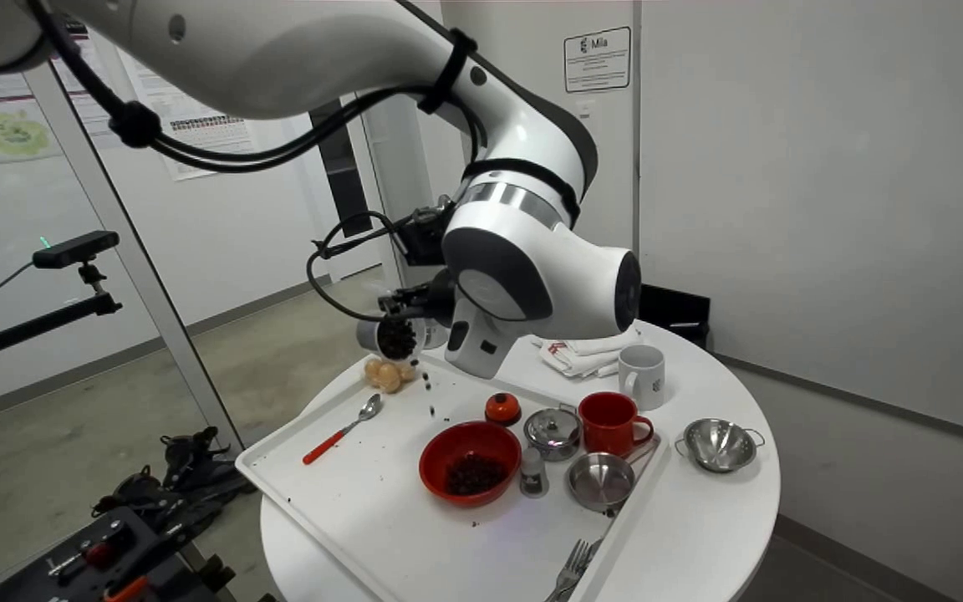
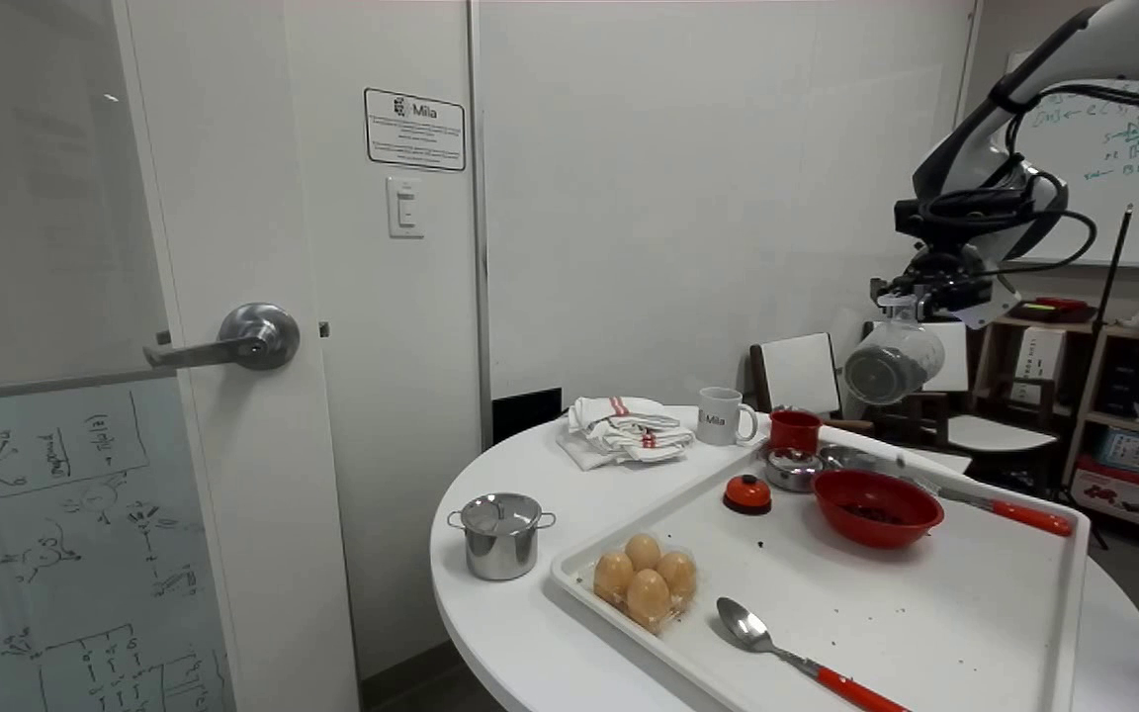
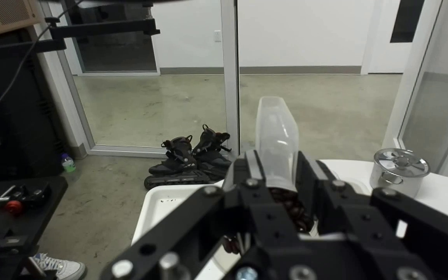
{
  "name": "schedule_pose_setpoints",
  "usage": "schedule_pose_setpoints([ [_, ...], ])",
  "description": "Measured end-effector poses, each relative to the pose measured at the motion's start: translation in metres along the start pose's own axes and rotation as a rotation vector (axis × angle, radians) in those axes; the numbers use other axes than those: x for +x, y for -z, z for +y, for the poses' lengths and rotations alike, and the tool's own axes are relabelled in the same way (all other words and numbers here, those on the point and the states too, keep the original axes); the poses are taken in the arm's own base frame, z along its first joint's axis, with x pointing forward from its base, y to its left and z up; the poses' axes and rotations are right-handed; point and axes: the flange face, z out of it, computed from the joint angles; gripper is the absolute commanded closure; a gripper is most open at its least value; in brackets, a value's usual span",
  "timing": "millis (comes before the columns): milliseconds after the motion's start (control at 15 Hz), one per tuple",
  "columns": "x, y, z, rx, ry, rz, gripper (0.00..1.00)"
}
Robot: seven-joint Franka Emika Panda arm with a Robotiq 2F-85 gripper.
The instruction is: Pour the contents in the clear jug into the red bowl three times
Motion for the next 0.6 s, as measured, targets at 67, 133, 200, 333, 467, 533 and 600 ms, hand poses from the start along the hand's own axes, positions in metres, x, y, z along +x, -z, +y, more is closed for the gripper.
schedule_pose_setpoints([
  [67,0.000,0.001,0.001,-0.001,0.002,-0.010,0.90],
  [133,0.000,0.002,0.001,0.001,0.002,-0.016,0.90],
  [200,0.001,0.002,0.001,0.004,0.002,-0.018,0.90],
  [333,0.001,0.003,0.001,0.009,-0.001,-0.009,0.90],
  [467,0.003,0.001,-0.003,0.020,-0.006,0.021,0.90],
  [533,0.004,-0.001,-0.007,0.028,-0.009,0.046,0.90],
  [600,0.005,-0.005,-0.011,0.035,-0.013,0.072,0.90],
])
